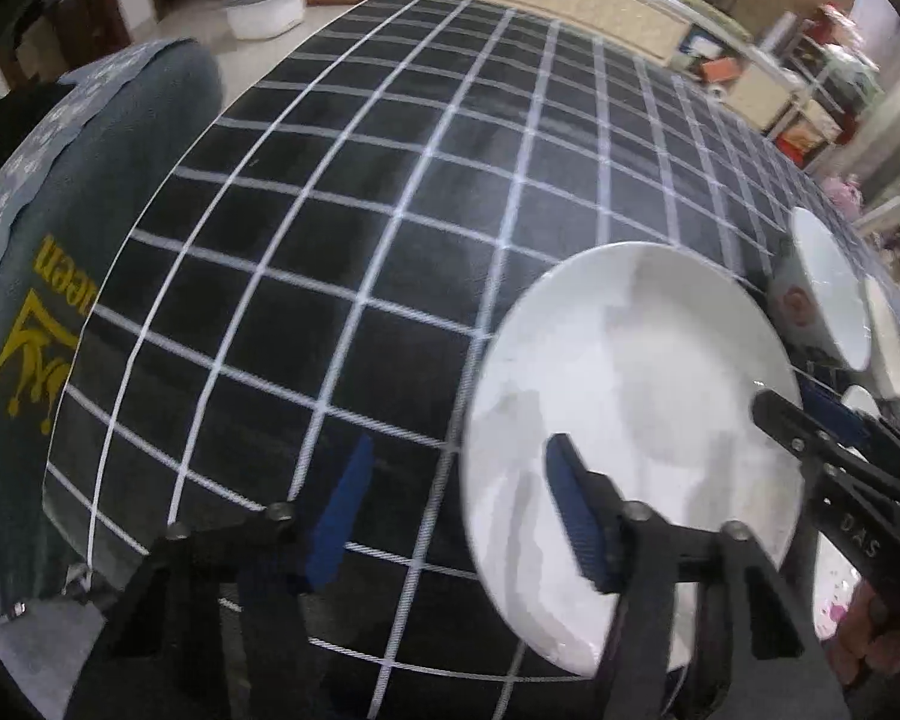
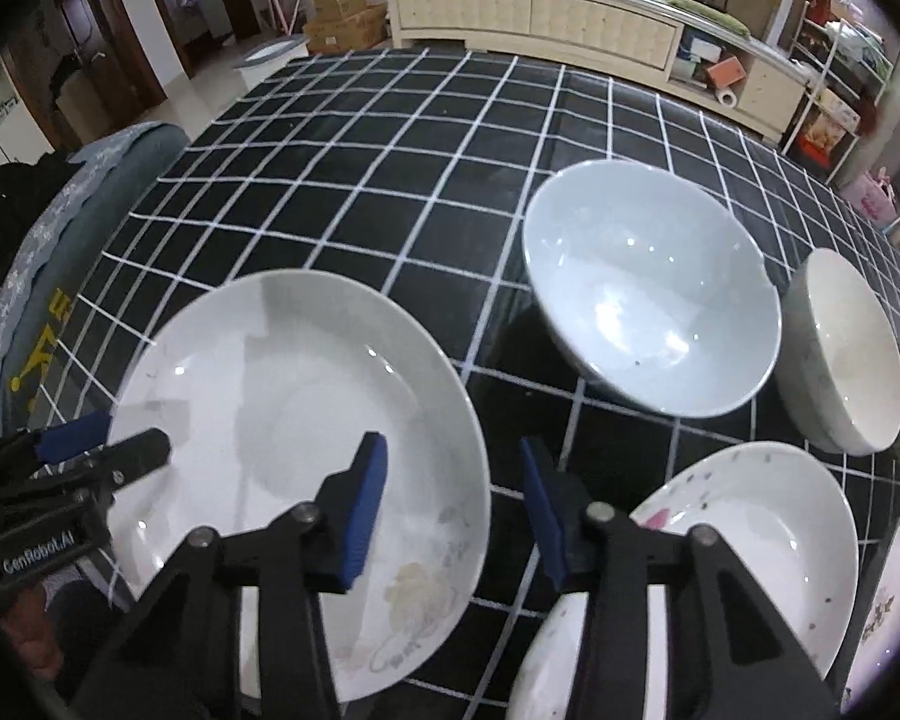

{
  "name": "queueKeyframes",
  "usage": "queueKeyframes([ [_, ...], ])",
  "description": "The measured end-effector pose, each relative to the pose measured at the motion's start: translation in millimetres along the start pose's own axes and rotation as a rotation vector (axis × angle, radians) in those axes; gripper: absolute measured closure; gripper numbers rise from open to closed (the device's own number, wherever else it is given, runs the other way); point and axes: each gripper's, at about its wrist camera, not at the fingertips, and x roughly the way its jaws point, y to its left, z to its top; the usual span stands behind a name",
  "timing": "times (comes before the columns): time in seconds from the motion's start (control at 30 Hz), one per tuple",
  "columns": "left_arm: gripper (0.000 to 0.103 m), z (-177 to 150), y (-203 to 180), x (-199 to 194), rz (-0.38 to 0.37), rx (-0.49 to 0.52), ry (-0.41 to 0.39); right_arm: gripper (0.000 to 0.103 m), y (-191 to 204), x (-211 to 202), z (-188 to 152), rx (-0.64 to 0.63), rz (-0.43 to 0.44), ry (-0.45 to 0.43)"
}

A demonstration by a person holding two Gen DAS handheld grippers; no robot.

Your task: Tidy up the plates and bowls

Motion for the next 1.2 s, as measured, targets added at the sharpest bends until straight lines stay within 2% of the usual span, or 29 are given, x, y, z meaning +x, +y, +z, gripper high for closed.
queueKeyframes([
  [0.1, 0.058, 0, 4, 1, -0.036, -0.017, 0.007, 0.062, -3, 5, -3, 0.022, 0.018, 0.023],
  [0.2, 0.070, -1, 2, 1, -0.060, -0.015, 0.003, 0.070, -3, 10, -5, 0.027, 0.034, 0.041],
  [0.33, 0.086, 2, -7, 2, -0.070, 0.008, 0.007, 0.073, -5, 11, -5, 0.052, 0.041, 0.049],
  [0.67, 0.086, 0, -18, -1, -0.055, 0.044, 0.015, 0.077, -9, 7, -10, 0.104, 0.058, 0.059],
  [0.9, 0.086, 0, -9, -2, -0.036, 0.021, 0.002, 0.077, 0, 3, -12, 0.101, 0.066, 0.062],
  [1.13, 0.085, -6, -1, 2, -0.045, -0.008, 0.026, 0.078, 3, 8, -12, 0.092, 0.055, 0.075],
  [1.2, 0.086, -7, 0, -2, -0.021, -0.005, 0.015, 0.078, 5, 4, -11, 0.097, 0.056, 0.066],
])
